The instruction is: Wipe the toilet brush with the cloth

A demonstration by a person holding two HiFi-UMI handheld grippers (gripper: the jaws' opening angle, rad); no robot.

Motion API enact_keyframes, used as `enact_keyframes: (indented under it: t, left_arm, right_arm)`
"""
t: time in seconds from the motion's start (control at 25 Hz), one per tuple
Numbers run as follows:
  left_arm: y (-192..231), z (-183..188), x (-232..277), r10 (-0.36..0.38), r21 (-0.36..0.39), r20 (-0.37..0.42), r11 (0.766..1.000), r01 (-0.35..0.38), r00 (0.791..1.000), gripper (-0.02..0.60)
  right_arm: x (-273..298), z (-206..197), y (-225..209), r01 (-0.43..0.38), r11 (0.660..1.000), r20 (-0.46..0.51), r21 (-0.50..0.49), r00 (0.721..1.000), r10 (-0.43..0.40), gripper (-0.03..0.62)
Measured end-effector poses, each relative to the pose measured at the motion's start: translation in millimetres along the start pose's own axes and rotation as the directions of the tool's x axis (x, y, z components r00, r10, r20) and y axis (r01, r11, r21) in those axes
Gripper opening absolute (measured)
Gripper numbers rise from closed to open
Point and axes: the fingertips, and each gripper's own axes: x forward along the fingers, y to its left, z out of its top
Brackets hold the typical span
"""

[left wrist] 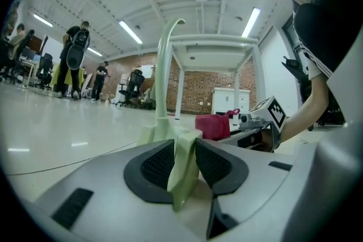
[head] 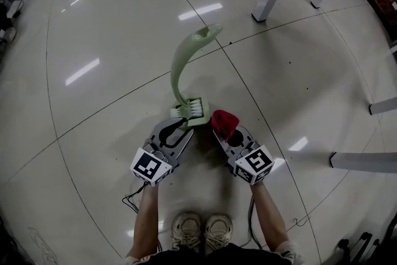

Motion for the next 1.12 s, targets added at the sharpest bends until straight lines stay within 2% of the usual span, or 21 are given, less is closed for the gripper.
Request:
enact_keyframes:
  t: [0.12, 0.6, 0.76, 1.0, 1.12]
  left_arm:
    - [-2.6, -4.0, 3.2, -0.006, 0.007, -0.024, 1.0, 0.006, 1.0, 0.095]
    - [-30.5, -7.5, 0.0, -0.046, -0.05, -0.01, 0.998, 0.046, 0.999, 0.095]
    - [-31.7, -2.6, -3.5, -0.044, -0.022, -0.01, 0.999, 0.044, 0.999, 0.095]
    - [-18.3, -3.4, -20.4, 0.019, -0.011, -0.027, 1.0, -0.02, 0.999, 0.095]
    - [-6.2, -1.9, -28.7, 0.056, -0.028, -0.015, 0.998, -0.057, 0.998, 0.095]
  right_arm:
    - [0.7, 1.0, 0.0, 0.011, 1.0, -0.002, -0.012, 1.0, -0.011, 0.031]
    - [16.5, 10.4, -15.9, 0.087, 0.994, -0.01, -0.071, 0.996, -0.088, 0.031]
    - [14.8, 9.2, -13.0, 0.098, 0.992, -0.009, -0.077, 0.995, -0.099, 0.031]
    - [7.5, 2.0, -5.7, 0.11, 0.992, -0.01, -0.054, 0.994, -0.111, 0.031]
    - [5.9, 1.4, -1.6, 0.116, 0.992, -0.011, -0.049, 0.993, -0.116, 0.031]
